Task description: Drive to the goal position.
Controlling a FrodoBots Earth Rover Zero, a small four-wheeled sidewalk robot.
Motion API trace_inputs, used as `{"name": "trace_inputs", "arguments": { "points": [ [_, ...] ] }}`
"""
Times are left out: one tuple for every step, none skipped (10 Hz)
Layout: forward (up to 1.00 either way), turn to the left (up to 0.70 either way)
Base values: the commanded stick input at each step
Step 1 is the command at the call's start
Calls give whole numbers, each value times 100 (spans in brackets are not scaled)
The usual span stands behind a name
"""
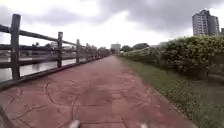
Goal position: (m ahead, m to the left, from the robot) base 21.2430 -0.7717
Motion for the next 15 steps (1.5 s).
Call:
{"name": "trace_inputs", "arguments": {
  "points": [
    [70, 0],
    [70, 0],
    [70, 0],
    [70, 0],
    [70, 0],
    [70, 0],
    [70, 0],
    [70, 0],
    [70, 0],
    [70, 0],
    [70, 0],
    [70, 0],
    [70, 2],
    [70, 6],
    [70, 13]
  ]
}}
